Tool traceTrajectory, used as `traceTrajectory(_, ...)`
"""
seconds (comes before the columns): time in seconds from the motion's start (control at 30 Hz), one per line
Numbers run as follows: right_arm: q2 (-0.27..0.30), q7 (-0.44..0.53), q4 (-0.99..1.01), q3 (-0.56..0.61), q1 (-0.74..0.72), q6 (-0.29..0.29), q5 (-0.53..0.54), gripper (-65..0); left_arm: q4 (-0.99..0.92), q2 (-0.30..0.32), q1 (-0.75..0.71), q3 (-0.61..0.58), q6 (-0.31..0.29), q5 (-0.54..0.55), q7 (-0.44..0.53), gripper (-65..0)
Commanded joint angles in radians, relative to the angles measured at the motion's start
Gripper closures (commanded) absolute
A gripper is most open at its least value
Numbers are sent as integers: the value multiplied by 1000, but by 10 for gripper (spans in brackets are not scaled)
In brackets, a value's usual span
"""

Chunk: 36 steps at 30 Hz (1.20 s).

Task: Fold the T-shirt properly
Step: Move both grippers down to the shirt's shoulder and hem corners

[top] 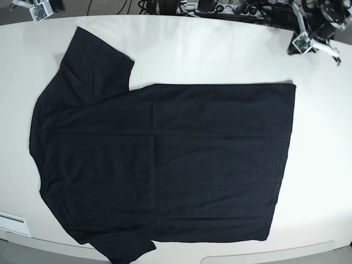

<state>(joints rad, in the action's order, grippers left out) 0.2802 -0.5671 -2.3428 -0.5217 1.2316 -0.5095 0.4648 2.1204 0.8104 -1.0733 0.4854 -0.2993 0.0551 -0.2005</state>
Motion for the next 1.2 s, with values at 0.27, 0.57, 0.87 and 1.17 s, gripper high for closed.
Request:
traceTrajectory(0.27,5,24,-13,-8,-68,1,15,0,-231,350,193,-93,-136,-129,222,-269)
traceTrajectory(0.57,5,25,-13,-8,-69,4,60,0,-359,576,344,-401,-90,-231,398,-392)
traceTrajectory(0.87,5,43,-13,-7,-68,-1,63,0,-372,569,568,-724,-4,-352,408,-392)
traceTrajectory(1.17,5,43,-13,-7,-68,-1,63,0,-483,463,911,-1069,4,-368,410,-392)
